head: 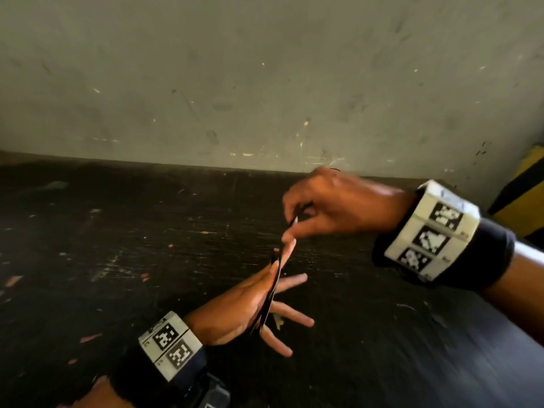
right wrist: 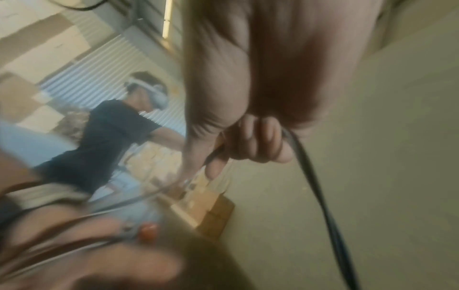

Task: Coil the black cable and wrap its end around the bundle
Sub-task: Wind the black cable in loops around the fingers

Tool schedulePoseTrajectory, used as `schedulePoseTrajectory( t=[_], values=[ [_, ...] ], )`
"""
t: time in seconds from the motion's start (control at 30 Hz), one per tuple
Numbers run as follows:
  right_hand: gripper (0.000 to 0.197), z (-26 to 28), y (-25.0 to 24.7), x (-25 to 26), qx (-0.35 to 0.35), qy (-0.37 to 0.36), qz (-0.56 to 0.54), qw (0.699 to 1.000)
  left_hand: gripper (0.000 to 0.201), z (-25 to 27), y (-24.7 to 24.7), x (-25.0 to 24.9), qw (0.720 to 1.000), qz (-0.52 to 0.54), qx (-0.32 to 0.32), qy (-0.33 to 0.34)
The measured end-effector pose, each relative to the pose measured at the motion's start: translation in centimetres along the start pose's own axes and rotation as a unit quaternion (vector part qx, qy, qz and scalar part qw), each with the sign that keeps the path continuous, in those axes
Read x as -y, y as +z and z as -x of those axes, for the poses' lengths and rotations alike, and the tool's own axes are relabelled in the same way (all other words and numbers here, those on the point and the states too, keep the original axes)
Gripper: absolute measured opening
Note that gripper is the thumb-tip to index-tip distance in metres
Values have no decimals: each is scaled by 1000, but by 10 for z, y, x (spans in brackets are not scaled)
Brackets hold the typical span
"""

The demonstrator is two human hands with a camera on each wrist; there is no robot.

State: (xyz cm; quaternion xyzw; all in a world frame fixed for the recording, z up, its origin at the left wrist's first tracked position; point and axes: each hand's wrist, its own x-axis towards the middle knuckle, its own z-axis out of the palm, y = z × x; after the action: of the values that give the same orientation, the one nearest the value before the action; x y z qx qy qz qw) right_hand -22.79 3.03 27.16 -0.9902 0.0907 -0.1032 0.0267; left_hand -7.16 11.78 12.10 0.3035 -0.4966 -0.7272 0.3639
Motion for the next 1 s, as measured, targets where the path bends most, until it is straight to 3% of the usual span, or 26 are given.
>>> schedulePoseTrajectory(
  t=[0.17,0.33,0.43,0.6,0.67,0.73,0.87,1.0],
  values=[
    [28,-3,-21,-26,-37,54,-23,998,52,8,8,-11,995,67,68,-4],
    [25,0,8,-48,-67,105,-99,987,51,12,18,-22,993,75,93,-5],
    [22,8,38,-58,-68,147,-161,973,53,13,20,-28,988,113,97,27],
    [24,23,106,-39,-104,187,-262,941,51,2,6,-46,977,169,25,126],
    [18,26,134,-20,-65,198,-284,936,49,-6,-4,-52,972,177,-31,152],
    [24,24,152,1,-18,221,-310,924,49,-12,-15,-55,968,166,-87,170],
    [32,19,160,29,39,224,-359,905,51,-18,-33,-53,966,113,-157,171],
    [24,18,147,33,51,232,-340,910,53,-20,-47,-44,969,35,-196,147]
  ],
)
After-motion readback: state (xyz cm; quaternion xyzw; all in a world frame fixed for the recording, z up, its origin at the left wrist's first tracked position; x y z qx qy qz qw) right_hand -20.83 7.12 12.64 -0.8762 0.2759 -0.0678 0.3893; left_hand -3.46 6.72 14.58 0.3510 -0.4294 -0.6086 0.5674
